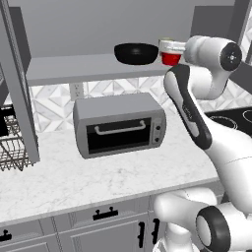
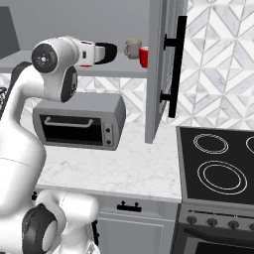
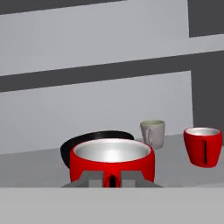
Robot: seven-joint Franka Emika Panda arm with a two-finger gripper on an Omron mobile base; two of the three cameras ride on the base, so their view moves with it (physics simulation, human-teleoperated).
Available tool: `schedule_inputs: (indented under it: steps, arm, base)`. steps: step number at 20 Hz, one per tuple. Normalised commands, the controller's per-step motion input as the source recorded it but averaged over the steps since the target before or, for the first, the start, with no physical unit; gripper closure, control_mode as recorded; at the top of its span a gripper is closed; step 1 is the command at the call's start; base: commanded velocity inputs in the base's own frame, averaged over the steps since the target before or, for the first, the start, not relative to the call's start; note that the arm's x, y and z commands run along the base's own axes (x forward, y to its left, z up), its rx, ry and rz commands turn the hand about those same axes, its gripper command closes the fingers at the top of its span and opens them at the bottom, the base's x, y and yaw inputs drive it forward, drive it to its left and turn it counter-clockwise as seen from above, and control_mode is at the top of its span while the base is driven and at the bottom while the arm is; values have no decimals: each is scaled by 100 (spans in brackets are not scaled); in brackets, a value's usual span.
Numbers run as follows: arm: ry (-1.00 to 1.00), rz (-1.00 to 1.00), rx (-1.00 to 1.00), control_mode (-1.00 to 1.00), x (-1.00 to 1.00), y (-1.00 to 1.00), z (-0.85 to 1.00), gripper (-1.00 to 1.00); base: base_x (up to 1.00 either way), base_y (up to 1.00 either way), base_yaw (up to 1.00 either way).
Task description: Gather all objects into one cabinet and sort the glasses and bowls to opposite sides.
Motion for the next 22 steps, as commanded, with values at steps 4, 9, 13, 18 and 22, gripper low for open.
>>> schedule_inputs:
  steps: [4, 9, 13, 18, 22]
  arm:
    - [12, -19, 0, -100, 12, -39, -14, 100]
    - [3, -20, -3, -100, 6, -38, -15, 100]
    - [0, -20, -2, -100, 5, -35, -16, 100]
    - [0, -19, 0, -100, 26, -20, -8, 100]
    - [0, -13, -1, -100, 41, -1, 0, 100]
  base:
    - [0, 0, 0]
    - [0, 0, 0]
    - [0, 0, 0]
    - [0, 0, 0]
    - [0, 0, 0]
